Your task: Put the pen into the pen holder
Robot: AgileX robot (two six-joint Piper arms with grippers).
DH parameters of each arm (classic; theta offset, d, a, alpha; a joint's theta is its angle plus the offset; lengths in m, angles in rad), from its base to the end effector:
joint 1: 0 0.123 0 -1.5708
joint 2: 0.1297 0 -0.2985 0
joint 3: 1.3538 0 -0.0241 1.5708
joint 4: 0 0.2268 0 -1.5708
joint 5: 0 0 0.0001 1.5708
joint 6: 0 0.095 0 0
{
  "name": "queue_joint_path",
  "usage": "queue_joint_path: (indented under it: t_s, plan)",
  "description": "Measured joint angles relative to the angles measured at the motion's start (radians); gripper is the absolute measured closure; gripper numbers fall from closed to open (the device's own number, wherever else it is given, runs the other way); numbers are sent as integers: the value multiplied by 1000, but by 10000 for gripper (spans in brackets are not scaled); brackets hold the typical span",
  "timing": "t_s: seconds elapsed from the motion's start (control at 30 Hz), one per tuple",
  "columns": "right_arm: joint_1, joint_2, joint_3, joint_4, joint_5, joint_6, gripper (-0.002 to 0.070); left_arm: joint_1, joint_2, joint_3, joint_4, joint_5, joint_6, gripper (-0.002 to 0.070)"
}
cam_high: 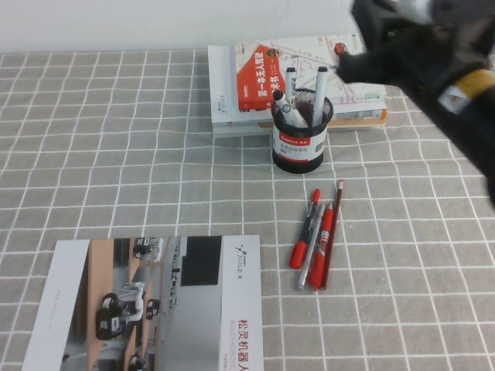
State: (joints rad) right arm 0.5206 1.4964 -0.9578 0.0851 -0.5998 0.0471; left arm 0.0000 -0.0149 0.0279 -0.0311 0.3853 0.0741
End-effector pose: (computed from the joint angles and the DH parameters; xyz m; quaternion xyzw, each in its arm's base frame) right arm 0.2842 0.1577 0.3576 -0.1130 0.6436 0.2225 0.7236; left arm 0.0183 -0.0011 0.1689 0.0217 0.8077 0.0086 0.5891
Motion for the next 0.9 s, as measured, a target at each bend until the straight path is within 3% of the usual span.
queue_joint_path:
  t_s: [0.27,0.57,0.9]
  plan:
    - [1,-423,276,-10,241,11,688,0,0,0,0,0,0,678]
    - [1,-814,400,-12,564,11,688,0,0,0,0,0,0,678]
    - [1,-920,418,-14,681,11,688,0,0,0,0,0,0,678]
